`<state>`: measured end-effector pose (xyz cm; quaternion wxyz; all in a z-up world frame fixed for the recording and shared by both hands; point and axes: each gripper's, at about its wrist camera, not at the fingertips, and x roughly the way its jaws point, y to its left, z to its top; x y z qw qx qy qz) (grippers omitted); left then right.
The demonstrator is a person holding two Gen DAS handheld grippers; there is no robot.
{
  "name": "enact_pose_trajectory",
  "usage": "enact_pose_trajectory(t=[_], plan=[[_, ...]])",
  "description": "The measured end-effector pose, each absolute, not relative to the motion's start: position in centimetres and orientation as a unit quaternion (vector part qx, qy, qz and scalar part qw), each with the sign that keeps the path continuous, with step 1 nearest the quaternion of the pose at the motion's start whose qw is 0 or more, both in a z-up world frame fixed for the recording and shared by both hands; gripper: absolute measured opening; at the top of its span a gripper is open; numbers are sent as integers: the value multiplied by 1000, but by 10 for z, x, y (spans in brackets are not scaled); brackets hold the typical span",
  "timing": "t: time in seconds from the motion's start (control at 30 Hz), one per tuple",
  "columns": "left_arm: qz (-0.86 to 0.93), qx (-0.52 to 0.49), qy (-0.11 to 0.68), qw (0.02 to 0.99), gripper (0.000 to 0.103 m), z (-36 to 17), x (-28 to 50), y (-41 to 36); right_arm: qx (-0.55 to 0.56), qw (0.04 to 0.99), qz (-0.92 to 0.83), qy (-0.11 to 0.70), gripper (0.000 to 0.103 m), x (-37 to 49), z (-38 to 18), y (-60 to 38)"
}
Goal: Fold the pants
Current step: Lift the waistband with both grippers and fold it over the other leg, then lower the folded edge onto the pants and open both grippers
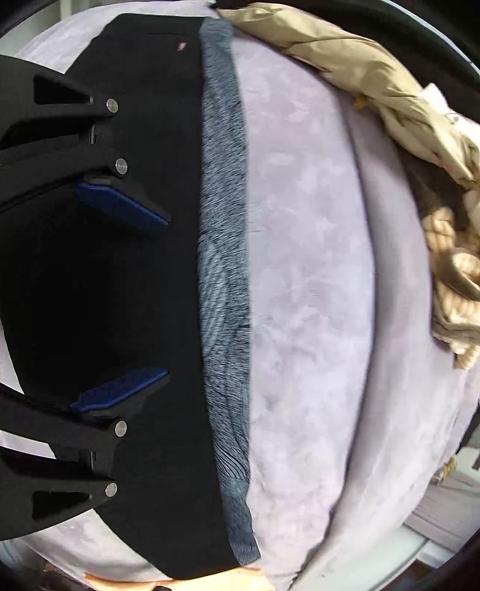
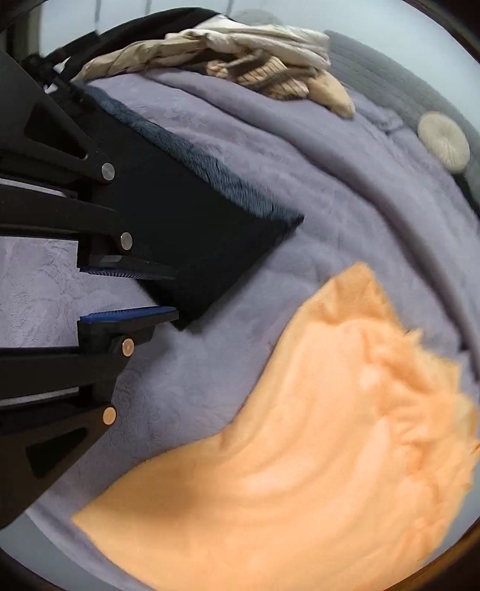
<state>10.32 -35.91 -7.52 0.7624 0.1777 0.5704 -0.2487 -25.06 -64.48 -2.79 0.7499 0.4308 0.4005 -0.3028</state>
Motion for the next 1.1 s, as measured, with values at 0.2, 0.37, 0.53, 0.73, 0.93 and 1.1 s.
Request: enact_pose_trajectory(t=[0.2, 0.37, 0.53, 0.73, 0.93, 1.1], plan=[[-219, 184, 575, 767, 78, -111, 119, -389, 361, 798, -131, 465, 18, -110, -65, -598], [-210, 189, 546, 788, 83, -123, 126, -396, 329, 799, -140, 484, 4, -73, -102, -616], [-189, 177, 555, 790, 83, -106, 154, -381, 371, 768, -253, 457, 10, -124, -82, -670], [-157, 228, 555, 784, 83, -95, 124, -311, 389, 776, -177, 464, 20, -173, -58, -623], [-114, 179, 605, 768, 86, -102, 116, -233, 437, 747, -187, 464, 26, -210, -69, -579], [-77, 157, 588, 790, 86, -83, 145, -183, 475, 739, -12, 477, 32, -181, -66, -487]])
